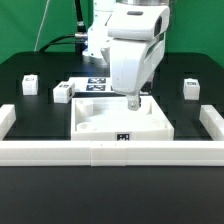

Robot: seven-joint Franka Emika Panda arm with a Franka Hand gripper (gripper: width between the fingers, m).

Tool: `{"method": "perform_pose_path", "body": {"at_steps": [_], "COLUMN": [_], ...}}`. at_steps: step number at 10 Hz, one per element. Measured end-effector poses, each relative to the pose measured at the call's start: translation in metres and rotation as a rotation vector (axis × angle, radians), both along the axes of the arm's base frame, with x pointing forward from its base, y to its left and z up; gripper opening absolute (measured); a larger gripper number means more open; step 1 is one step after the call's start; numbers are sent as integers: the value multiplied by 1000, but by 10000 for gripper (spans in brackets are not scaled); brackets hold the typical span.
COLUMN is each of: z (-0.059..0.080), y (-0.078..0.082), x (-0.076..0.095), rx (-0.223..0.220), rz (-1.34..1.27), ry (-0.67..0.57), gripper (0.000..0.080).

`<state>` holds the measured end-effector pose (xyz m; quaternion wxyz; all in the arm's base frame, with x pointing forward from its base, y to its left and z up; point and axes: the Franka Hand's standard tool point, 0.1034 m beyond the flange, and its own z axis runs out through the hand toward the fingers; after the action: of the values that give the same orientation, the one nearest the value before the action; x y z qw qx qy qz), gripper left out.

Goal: Assemble one leg

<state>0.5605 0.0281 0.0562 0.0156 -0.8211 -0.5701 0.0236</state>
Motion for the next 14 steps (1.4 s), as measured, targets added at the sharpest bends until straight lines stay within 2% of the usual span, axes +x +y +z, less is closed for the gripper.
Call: {"method": "perform_pose_path", "body": {"at_steps": [1, 2, 3, 9, 12, 14], "z": [-1, -5, -6, -7, -14, -27], "y": [-1, -2, 0, -7, -24, -30], "x": [2, -8, -9, -15, -53, -82], "rx": [8, -6, -30, -41, -36, -22], "rz": [152, 266, 361, 396, 471, 464], "ry": [-89, -99, -97, -93, -57, -22], "gripper": [650, 650, 650, 650, 650, 650]}}
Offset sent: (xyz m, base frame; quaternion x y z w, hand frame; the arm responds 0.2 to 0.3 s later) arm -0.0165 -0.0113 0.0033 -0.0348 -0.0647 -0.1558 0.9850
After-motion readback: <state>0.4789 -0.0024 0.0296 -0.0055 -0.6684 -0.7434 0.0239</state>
